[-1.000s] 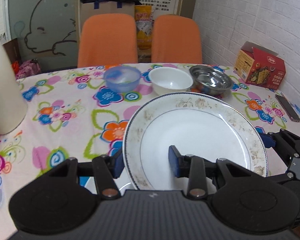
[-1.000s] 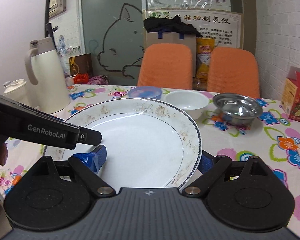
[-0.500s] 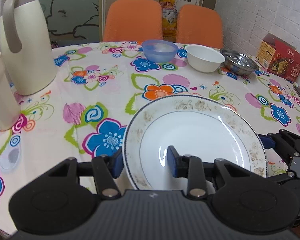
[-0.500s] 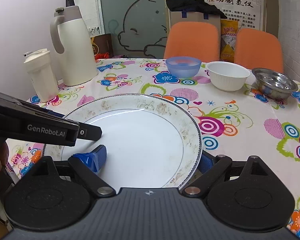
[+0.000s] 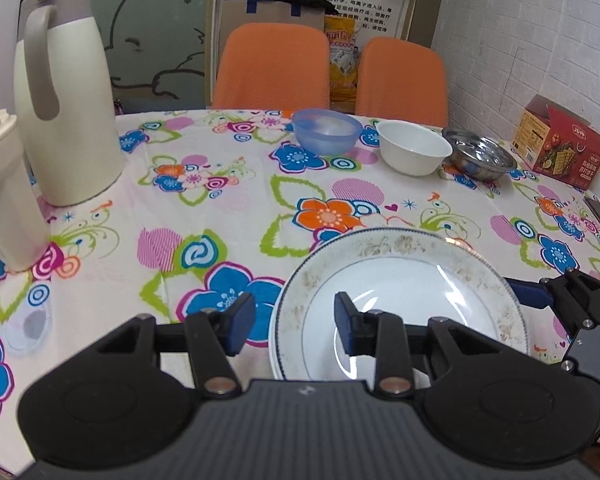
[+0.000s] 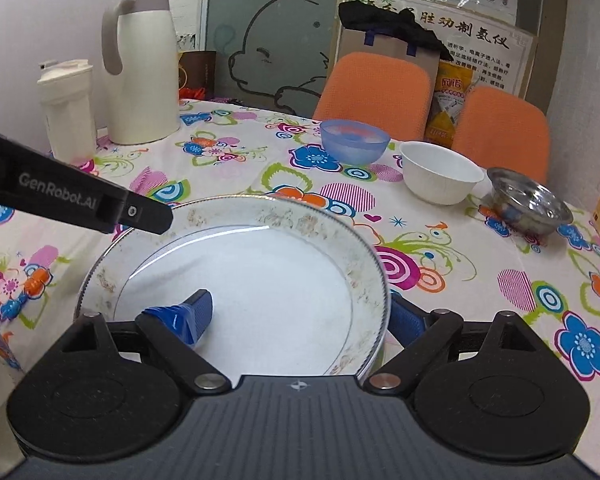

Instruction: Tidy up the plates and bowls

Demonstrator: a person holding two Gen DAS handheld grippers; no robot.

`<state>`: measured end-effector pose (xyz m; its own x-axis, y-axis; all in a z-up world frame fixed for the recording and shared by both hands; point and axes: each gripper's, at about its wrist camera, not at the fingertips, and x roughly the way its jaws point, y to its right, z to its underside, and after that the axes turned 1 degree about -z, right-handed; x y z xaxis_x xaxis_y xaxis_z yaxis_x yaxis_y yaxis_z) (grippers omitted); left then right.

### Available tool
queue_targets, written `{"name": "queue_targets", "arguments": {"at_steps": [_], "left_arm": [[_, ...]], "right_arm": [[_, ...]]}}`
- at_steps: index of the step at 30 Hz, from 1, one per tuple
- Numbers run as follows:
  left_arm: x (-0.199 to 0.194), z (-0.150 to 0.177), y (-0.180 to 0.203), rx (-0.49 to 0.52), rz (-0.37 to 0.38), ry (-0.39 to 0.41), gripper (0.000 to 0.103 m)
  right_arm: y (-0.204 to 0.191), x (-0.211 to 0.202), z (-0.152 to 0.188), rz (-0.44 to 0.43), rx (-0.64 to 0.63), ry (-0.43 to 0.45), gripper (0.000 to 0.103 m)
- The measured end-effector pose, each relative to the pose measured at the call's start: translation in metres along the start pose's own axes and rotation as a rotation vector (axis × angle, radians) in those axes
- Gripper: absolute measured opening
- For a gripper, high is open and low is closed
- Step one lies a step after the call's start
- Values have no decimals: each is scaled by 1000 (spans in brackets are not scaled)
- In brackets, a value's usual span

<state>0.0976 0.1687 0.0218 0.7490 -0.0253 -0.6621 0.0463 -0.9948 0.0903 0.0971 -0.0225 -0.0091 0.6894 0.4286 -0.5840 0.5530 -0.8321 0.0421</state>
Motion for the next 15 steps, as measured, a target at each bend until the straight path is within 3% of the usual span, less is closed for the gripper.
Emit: {"name": "queue_targets", "arguments": {"at_steps": [4,8,15], "left_arm": [[-4,-3,-5,-19,1,6,33],[-4,-5,-5,-28,-3,8,33],[4,-7,7,-14,27,-25,49]], "right_arm": [[24,-11,-1,-24,135,45,79],[33,-13,1,-35,169,41,79],[57,-13,12,-63,270,28,79]]}}
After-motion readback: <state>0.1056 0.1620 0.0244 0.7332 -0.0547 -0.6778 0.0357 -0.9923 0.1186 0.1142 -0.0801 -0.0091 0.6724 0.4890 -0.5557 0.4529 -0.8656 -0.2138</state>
